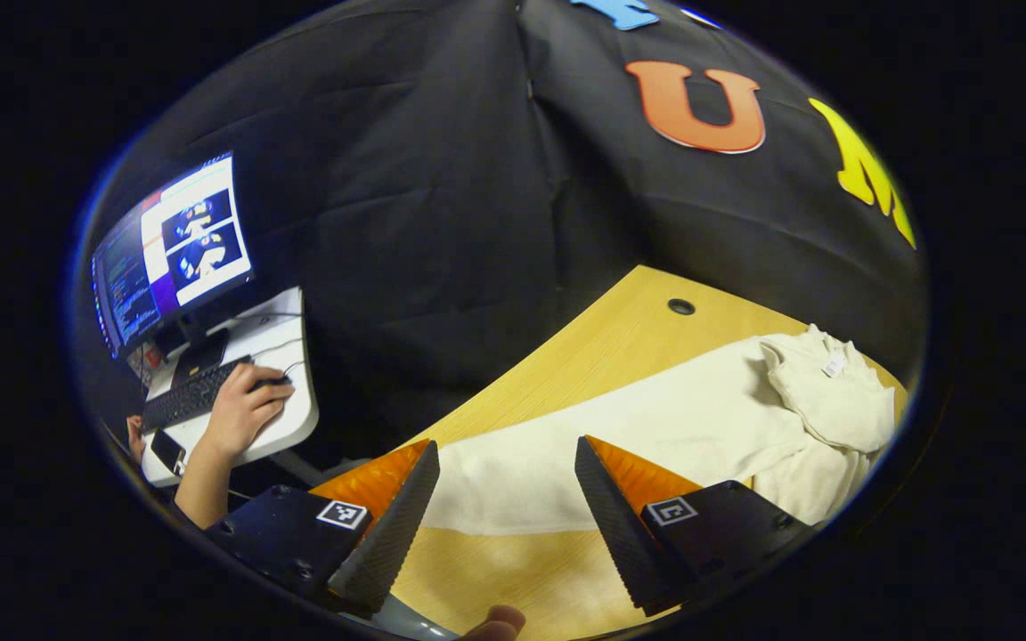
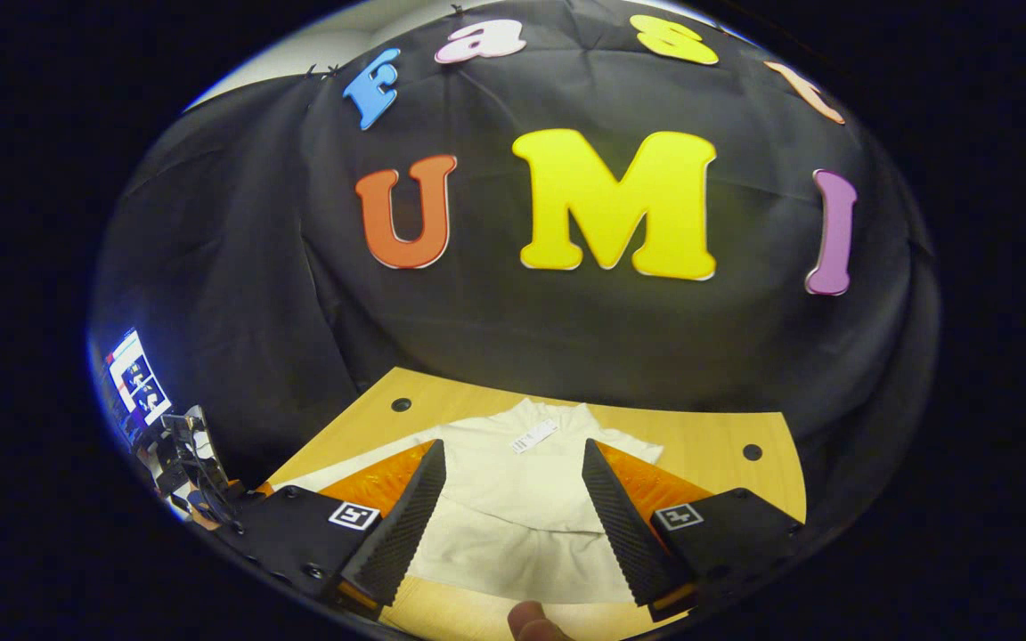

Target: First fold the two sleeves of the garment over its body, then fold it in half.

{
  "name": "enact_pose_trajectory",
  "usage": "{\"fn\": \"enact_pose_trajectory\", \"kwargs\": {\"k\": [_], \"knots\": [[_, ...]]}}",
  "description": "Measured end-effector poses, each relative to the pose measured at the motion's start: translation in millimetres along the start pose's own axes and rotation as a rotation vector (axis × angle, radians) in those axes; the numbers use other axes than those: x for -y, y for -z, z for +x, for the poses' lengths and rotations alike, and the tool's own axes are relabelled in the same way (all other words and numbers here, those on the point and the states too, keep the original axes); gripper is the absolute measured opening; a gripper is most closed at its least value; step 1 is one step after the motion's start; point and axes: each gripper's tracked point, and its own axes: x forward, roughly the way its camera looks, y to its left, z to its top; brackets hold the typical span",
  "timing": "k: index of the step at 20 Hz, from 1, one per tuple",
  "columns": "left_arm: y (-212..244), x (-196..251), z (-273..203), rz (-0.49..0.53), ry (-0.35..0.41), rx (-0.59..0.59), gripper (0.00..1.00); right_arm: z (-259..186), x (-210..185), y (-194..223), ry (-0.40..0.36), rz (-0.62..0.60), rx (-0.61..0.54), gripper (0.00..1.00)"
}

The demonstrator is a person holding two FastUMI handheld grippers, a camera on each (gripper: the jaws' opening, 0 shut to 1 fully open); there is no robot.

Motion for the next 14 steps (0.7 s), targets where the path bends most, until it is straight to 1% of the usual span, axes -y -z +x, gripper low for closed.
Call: {"fn": "enact_pose_trajectory", "kwargs": {"k": [2,4,7,8,10,13,14], "knots": [[6.6,-22.0,11.2,-0.022,-0.038,-0.049,0.98,-30.9,17.0,-10.8,0.051,0.001,0.052,0.96],[14.5,-43.9,22.7,-0.044,-0.077,-0.100,0.98,-52.6,36.1,-24.2,0.117,-0.006,0.116,0.96],[34.8,-60.7,39.8,-0.103,-0.114,-0.207,0.98,-100.8,56.6,-55.3,0.210,0.050,0.219,0.96],[43.1,-62.5,44.0,-0.116,-0.118,-0.251,0.98,-114.6,63.9,-65.5,0.240,0.065,0.260,0.96],[56.2,-60.2,52.3,-0.131,-0.116,-0.312,0.98,-137.6,69.8,-79.2,0.281,0.048,0.326,0.96],[65.8,-57.6,60.3,-0.112,-0.116,-0.367,0.98,-154.5,75.3,-81.9,0.330,0.022,0.363,0.96],[69.5,-56.0,60.8,-0.112,-0.114,-0.391,0.98,-159.4,76.1,-83.0,0.333,0.023,0.372,0.96]]}}
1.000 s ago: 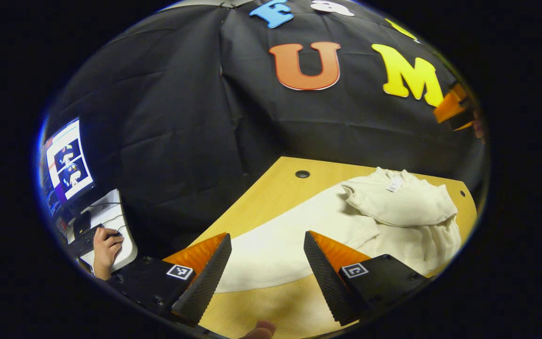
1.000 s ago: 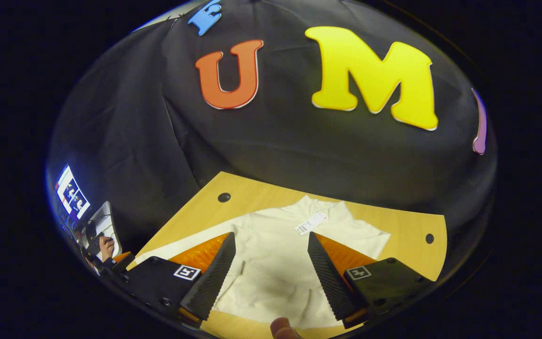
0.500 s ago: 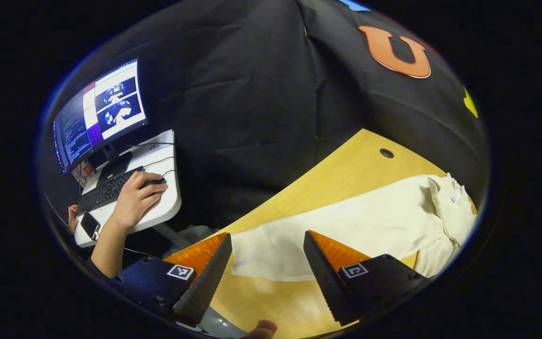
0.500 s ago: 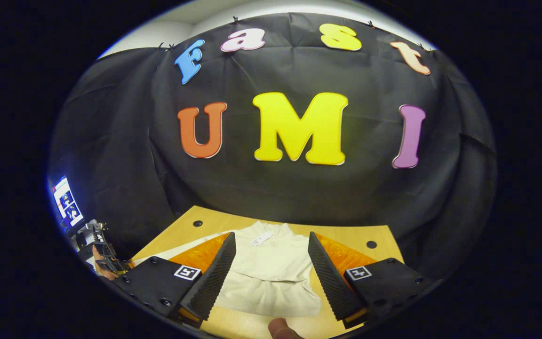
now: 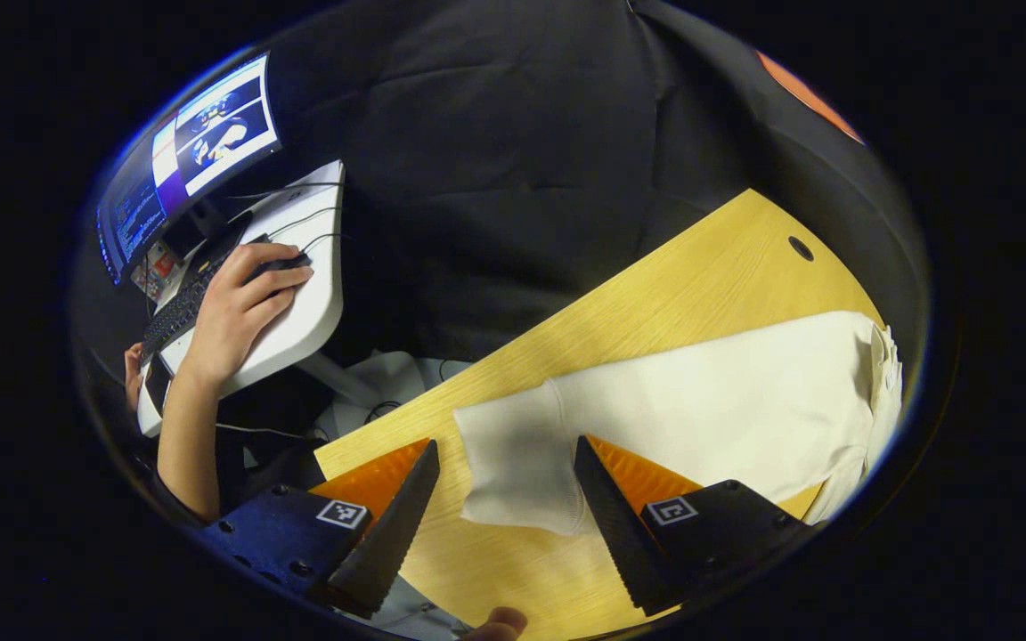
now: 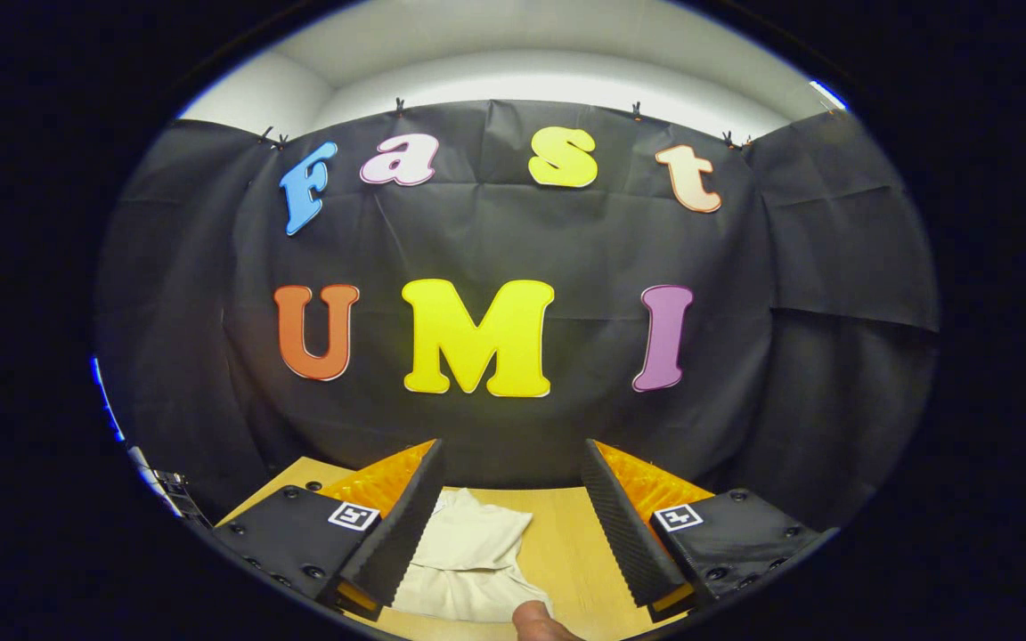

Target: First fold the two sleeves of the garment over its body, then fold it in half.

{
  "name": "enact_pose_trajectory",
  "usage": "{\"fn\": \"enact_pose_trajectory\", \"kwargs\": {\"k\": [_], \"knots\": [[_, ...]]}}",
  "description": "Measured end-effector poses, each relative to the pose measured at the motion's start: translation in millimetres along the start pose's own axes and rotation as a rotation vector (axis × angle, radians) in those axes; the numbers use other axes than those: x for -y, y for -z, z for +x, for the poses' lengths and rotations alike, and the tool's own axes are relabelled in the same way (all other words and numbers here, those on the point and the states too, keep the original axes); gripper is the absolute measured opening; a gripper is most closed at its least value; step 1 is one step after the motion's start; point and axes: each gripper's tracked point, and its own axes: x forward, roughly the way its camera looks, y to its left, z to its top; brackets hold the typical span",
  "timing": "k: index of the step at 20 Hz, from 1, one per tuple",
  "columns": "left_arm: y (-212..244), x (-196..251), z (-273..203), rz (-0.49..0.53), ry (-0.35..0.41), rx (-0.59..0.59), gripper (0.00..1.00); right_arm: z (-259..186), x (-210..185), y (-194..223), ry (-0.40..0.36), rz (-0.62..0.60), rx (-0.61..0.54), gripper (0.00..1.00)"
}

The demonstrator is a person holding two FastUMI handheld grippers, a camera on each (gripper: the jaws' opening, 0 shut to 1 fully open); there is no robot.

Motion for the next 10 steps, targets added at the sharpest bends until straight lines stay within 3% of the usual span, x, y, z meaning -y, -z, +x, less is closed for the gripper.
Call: {"fn": "enact_pose_trajectory", "kwargs": {"k": [9,10], "knots": [[-4.2,10.9,9.2,0.023,0.009,-0.055,0.92,-17.8,40.6,3.2,0.105,0.059,0.044,0.96],[-4.2,16.6,9.8,0.032,0.018,-0.069,0.84,-17.7,46.7,4.7,0.120,0.078,0.044,0.96]]}}
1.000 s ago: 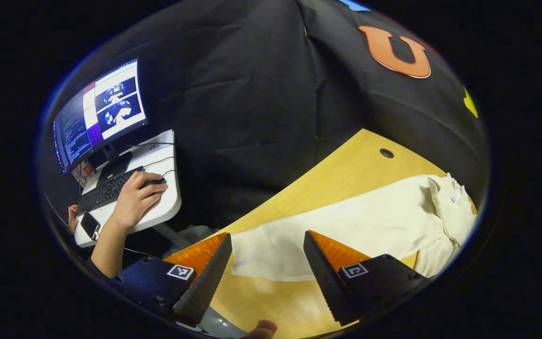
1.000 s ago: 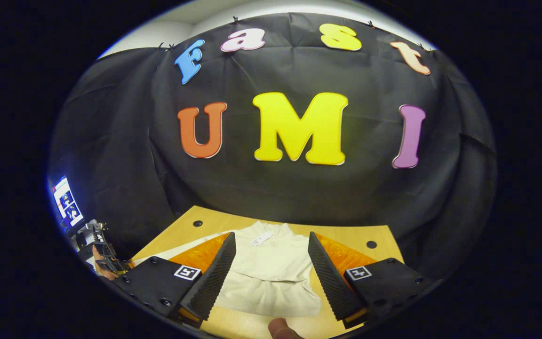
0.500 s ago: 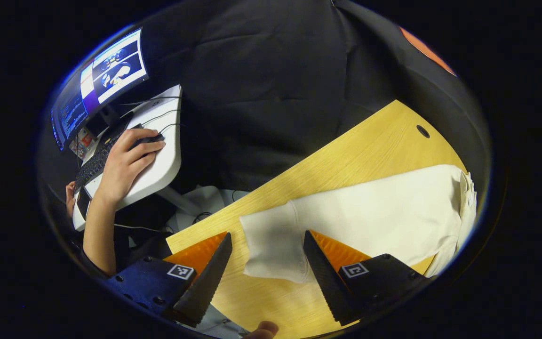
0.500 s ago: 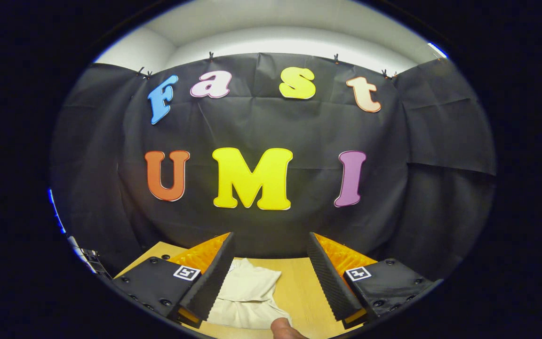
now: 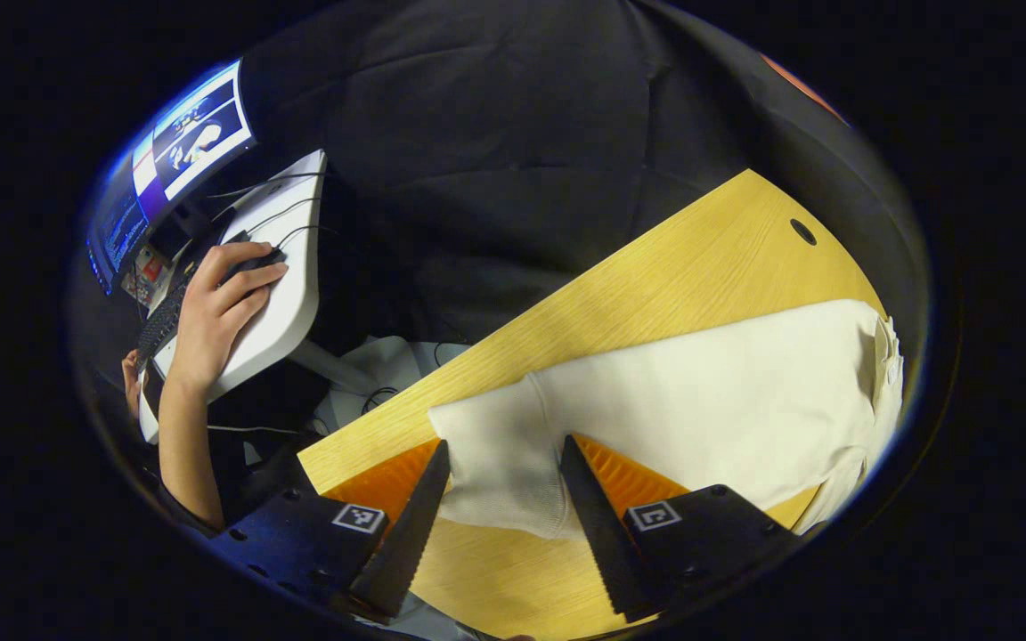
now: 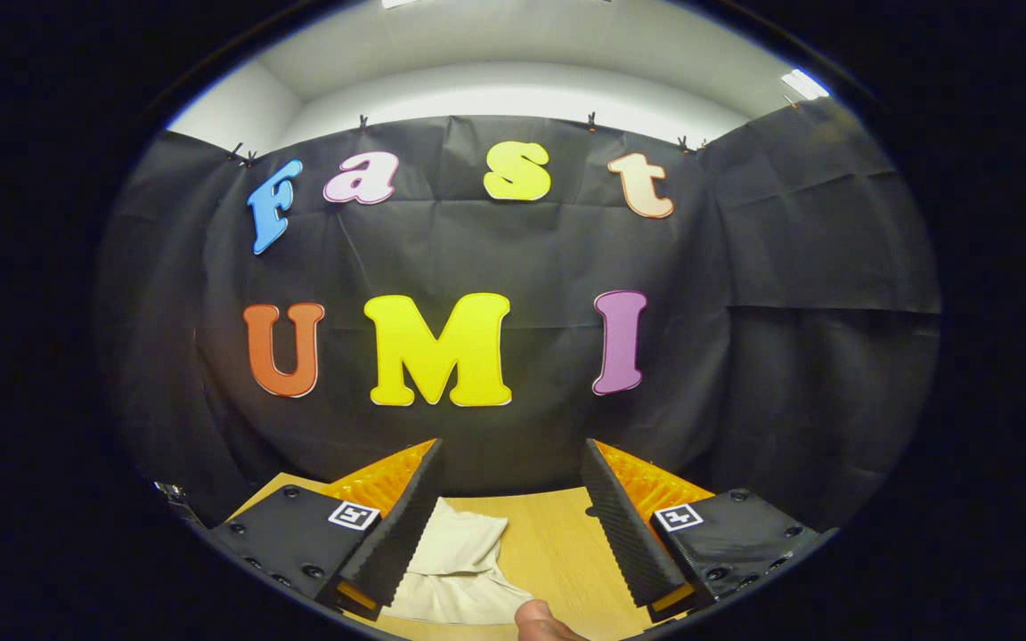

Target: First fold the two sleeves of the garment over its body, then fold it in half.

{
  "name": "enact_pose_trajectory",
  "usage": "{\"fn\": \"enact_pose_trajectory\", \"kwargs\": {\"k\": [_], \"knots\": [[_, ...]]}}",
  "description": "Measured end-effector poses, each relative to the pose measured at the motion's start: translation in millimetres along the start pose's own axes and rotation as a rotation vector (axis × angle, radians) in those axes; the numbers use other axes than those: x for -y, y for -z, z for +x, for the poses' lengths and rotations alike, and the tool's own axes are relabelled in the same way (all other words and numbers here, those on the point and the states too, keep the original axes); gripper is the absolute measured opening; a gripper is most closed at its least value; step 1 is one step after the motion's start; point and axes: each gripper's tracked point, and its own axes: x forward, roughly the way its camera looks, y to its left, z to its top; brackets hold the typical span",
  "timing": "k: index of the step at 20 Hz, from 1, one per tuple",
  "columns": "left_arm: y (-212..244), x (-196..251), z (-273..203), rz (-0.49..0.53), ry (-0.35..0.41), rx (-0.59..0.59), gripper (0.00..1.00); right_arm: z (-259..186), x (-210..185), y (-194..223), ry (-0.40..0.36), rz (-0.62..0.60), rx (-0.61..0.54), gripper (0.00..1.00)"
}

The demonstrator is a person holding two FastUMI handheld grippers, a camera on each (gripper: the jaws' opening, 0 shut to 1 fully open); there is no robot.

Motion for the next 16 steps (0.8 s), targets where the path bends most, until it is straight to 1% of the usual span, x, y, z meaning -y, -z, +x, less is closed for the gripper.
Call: {"fn": "enact_pose_trajectory", "kwargs": {"k": [1,2,4,6,9,10,11,13,16], "knots": [[-1.3,3.8,-0.1,0.012,0.002,-0.007,0.77,-17.1,-10.5,11.9,0.009,0.014,-0.010,0.96],[-1.4,5.7,-1.2,0.040,-0.007,-0.021,0.59,-18.4,-6.7,12.8,0.011,0.026,-0.016,0.96],[-1.9,11.1,-0.6,0.090,-0.004,-0.036,0.42,-20.7,2.3,14.1,0.022,0.028,-0.021,0.96],[-0.2,9.5,0.4,0.115,-0.022,-0.052,0.28,-22.6,12.5,16.2,0.039,0.031,-0.028,0.96],[-0.9,8.5,-0.1,0.156,-0.042,-0.071,0.16,-24.6,21.9,23.8,0.053,0.013,-0.055,0.96],[-0.3,9.0,0.1,0.147,-0.036,-0.067,0.06,-24.7,25.9,23.0,0.057,0.006,-0.058,0.96],[-1.1,10.5,0.3,0.144,-0.026,-0.064,0.03,-25.7,28.5,21.1,0.059,0.006,-0.057,0.96],[-2.2,9.1,-2.4,0.151,-0.010,-0.083,0.03,-25.3,32.9,22.5,0.056,0.020,-0.060,0.96],[-16.8,6.3,-19.4,0.141,-0.014,-0.066,0.03,-22.7,33.1,30.7,0.037,0.016,-0.079,0.96]]}}
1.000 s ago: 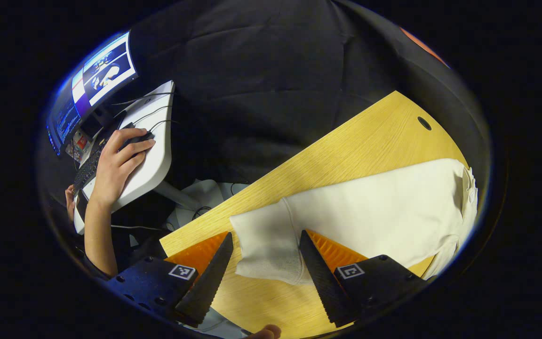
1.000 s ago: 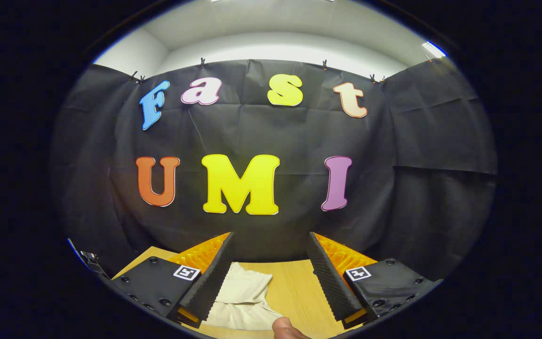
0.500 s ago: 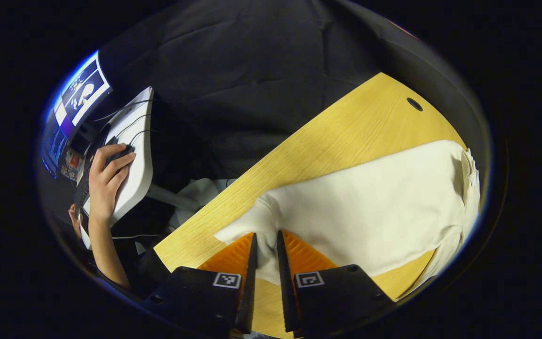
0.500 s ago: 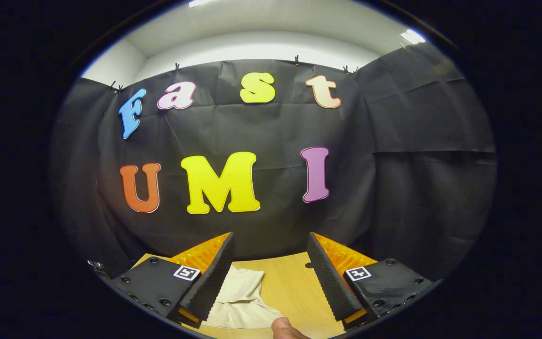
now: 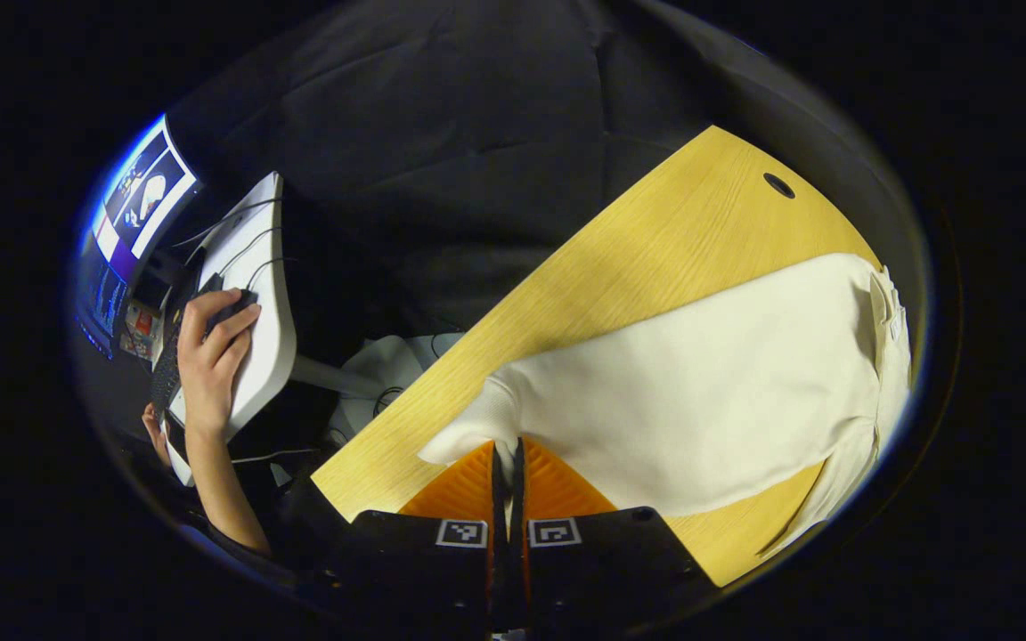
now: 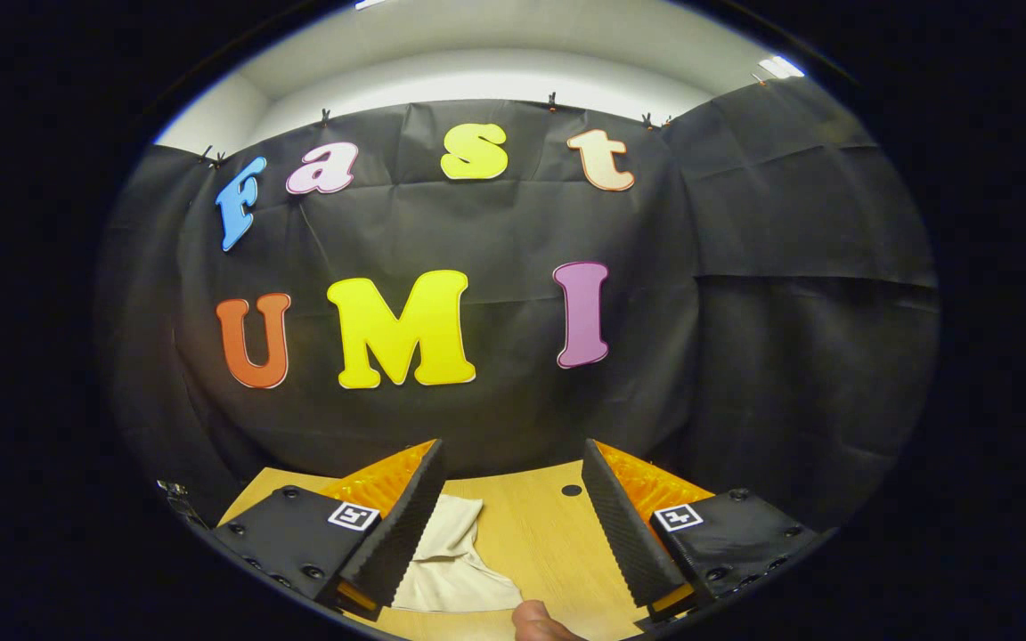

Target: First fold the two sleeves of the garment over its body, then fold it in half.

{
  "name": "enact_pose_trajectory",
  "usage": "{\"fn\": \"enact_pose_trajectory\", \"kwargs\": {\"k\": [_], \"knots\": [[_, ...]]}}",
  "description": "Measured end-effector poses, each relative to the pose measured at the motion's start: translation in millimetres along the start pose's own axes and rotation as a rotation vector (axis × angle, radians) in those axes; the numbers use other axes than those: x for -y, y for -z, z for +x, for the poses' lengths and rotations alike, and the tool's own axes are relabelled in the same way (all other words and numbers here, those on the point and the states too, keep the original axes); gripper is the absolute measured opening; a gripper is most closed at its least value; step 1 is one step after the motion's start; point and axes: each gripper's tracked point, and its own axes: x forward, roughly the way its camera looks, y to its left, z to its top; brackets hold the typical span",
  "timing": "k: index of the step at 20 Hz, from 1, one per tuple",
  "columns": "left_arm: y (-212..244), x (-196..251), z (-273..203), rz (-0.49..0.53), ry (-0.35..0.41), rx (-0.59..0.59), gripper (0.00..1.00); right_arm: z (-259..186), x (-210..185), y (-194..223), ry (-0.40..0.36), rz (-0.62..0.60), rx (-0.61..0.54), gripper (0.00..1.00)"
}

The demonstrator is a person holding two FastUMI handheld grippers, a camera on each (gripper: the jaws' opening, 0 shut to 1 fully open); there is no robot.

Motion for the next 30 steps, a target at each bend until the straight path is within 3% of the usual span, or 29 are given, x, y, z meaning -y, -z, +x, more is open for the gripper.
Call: {"fn": "enact_pose_trajectory", "kwargs": {"k": [4,10,21,30], "knots": [[-28.2,14.1,-37.6,-0.006,0.029,0.044,0.03,7.1,-7.0,13.8,-0.048,0.007,-0.039,0.96],[-63.3,72.7,-98.9,0.027,0.118,0.097,0.03,19.0,-16.0,30.1,-0.110,0.004,-0.085,0.96],[-93.7,247.1,-177.9,0.170,0.278,0.184,0.03,27.1,-17.8,52.8,-0.165,-0.035,-0.124,0.96],[-61.1,404.9,-207.3,0.349,0.371,0.167,0.03,36.0,6.1,74.7,-0.126,-0.052,-0.174,0.96]]}}
